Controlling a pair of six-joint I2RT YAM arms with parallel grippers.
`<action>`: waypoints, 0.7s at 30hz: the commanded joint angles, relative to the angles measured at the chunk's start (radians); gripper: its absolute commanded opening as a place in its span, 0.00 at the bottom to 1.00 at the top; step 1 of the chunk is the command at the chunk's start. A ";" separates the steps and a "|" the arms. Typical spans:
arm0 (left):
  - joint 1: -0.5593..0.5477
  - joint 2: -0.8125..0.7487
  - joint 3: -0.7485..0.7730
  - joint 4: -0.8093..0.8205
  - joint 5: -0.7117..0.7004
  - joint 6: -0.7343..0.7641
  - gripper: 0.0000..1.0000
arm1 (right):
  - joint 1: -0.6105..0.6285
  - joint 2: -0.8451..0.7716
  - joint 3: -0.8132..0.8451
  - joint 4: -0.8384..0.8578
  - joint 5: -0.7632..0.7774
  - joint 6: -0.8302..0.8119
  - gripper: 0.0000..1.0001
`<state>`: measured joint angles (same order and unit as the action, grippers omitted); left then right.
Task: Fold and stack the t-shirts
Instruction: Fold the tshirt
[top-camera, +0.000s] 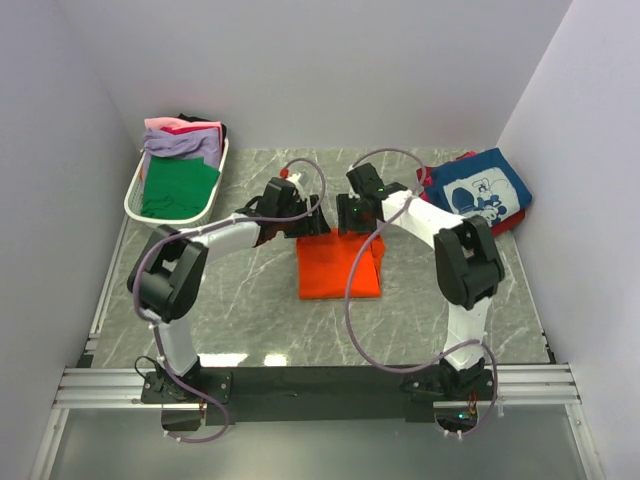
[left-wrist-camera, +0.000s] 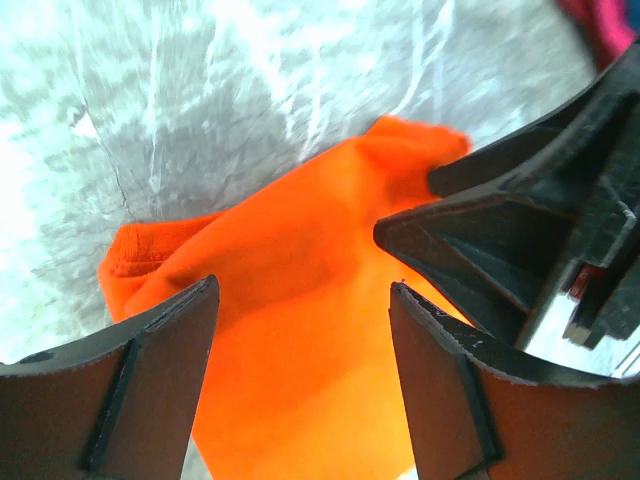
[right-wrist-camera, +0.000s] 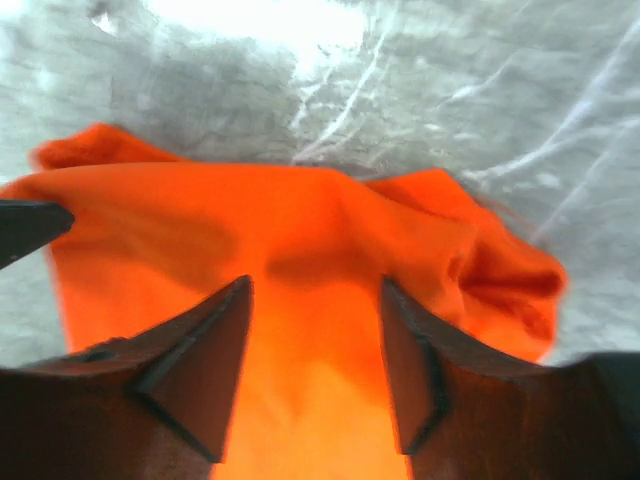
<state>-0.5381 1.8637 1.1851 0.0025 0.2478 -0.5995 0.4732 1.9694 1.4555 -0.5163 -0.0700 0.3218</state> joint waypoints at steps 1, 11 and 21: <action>-0.020 -0.141 0.028 0.002 -0.068 0.038 0.74 | -0.031 -0.177 -0.052 0.051 0.021 0.010 0.64; -0.132 -0.235 -0.137 -0.053 -0.148 0.058 0.75 | -0.134 -0.479 -0.400 0.165 -0.145 0.039 0.76; -0.135 -0.270 -0.295 -0.042 -0.189 0.046 0.75 | -0.212 -0.581 -0.653 0.272 -0.318 0.074 0.76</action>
<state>-0.6746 1.6367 0.9142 -0.0586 0.0906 -0.5629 0.2871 1.4326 0.8307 -0.3386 -0.2996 0.3779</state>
